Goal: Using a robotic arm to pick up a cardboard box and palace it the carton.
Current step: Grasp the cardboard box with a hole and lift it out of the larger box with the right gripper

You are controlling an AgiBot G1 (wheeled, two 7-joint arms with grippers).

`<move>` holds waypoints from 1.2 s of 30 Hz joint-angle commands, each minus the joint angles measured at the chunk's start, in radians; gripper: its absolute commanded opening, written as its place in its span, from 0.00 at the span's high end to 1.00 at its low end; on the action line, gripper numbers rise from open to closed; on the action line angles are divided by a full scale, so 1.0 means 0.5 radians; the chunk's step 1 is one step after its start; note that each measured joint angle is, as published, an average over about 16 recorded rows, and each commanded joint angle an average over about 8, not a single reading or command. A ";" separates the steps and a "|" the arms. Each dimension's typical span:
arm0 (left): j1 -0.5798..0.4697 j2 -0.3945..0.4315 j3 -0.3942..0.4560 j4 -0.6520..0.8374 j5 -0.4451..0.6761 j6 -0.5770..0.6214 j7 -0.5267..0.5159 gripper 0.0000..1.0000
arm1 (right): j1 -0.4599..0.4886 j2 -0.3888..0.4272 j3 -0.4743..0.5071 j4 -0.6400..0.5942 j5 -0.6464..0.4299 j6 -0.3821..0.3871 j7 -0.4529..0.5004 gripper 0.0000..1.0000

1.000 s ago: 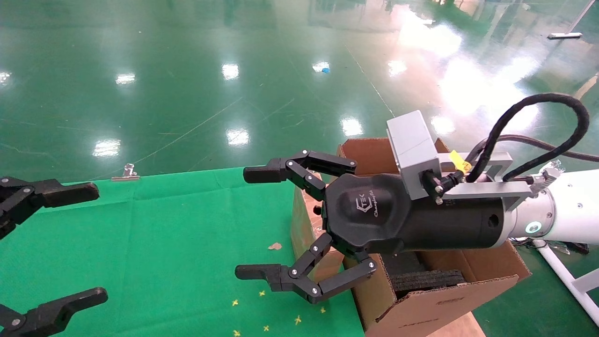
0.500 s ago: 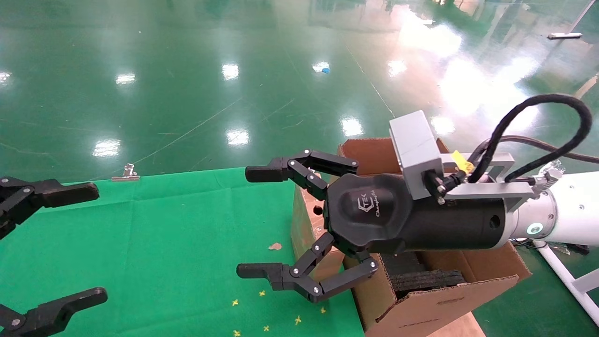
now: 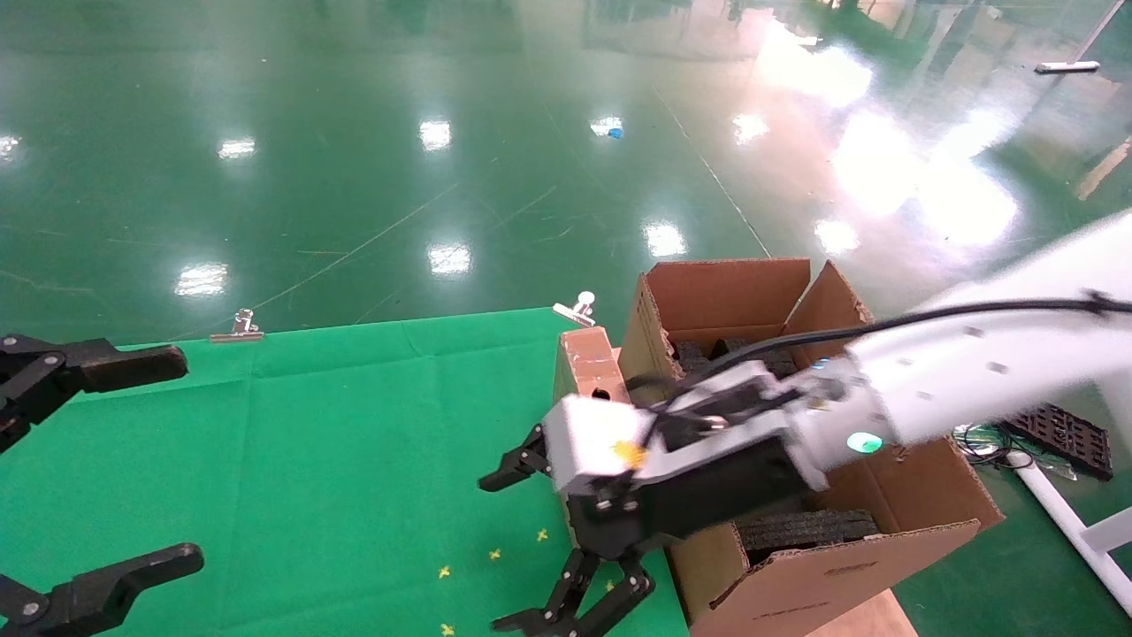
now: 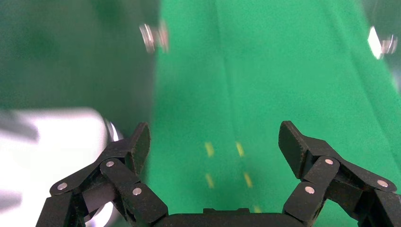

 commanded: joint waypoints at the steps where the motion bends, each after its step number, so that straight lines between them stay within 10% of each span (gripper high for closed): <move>1: 0.000 0.000 0.000 0.000 0.000 0.000 0.000 0.00 | 0.125 -0.060 -0.126 0.001 -0.191 -0.024 0.057 0.00; 17: 0.000 -0.001 0.002 0.000 -0.001 -0.001 0.001 0.00 | 1.185 -0.311 -1.086 -0.050 -0.506 -0.055 0.444 0.00; 36: -0.001 -0.001 0.004 0.000 -0.002 -0.001 0.002 0.00 | 1.376 -0.313 -1.606 -0.122 -0.448 0.030 0.636 0.00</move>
